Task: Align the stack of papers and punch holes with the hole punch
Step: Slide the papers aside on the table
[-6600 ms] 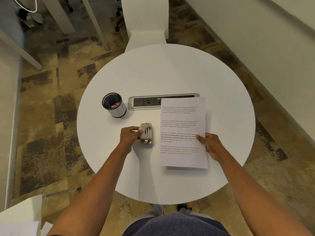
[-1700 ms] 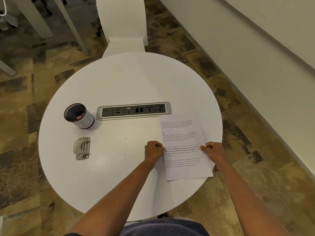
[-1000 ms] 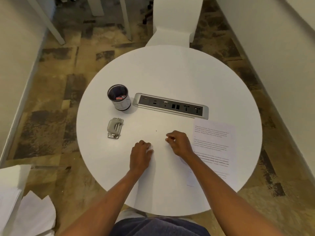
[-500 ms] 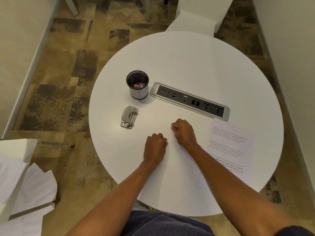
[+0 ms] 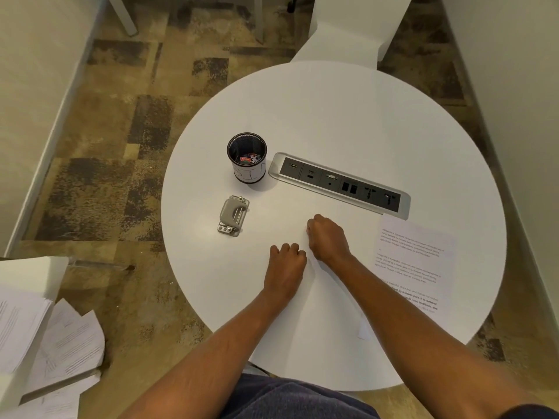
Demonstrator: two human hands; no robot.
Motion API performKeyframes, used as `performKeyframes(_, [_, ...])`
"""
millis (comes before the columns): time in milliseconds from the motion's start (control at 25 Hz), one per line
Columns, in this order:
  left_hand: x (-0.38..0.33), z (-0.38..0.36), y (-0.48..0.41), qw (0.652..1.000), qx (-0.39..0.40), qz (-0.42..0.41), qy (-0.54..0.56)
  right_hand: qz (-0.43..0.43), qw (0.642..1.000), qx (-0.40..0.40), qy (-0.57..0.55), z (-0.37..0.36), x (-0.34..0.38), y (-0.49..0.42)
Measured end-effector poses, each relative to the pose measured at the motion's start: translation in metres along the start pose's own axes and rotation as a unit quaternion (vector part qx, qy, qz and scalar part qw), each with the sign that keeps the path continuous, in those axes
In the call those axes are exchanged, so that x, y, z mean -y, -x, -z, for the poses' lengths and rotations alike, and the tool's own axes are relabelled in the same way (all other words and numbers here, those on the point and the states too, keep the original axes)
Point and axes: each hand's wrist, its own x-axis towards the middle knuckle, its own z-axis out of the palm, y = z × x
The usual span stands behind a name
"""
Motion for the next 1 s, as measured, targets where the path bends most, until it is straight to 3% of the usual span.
performKeyframes(240, [0.000,-0.006,-0.002,0.996,0.014,-0.066,-0.055,-0.061,0.994,0.062,-0.071,-0.004,0.000,0.009])
performKeyframes(320, [0.008,0.003,-0.005,0.997,0.031,-0.060,-0.028,-0.112,0.977,0.086,-0.162,-0.003,-0.002,0.013])
performKeyframes(400, [0.029,0.008,-0.012,0.997,0.042,-0.001,0.057,-0.151,0.936,0.106,-0.299,0.002,-0.003,0.020])
performKeyframes(520, [0.075,0.038,-0.023,0.961,-0.029,0.094,0.258,-0.143,0.891,0.088,-0.422,0.023,0.010,0.019])
performKeyframes(680, [0.131,0.109,-0.058,0.902,-0.173,0.164,0.359,-0.094,0.869,0.031,-0.485,0.069,0.056,-0.029])
performKeyframes(800, [0.155,0.151,-0.085,0.873,-0.212,0.171,0.405,-0.057,0.870,-0.001,-0.489,0.102,0.092,-0.076])
performKeyframes(1000, [0.167,0.163,-0.115,0.882,-0.185,0.176,0.397,-0.046,0.914,-0.035,-0.400,0.119,0.119,-0.129])
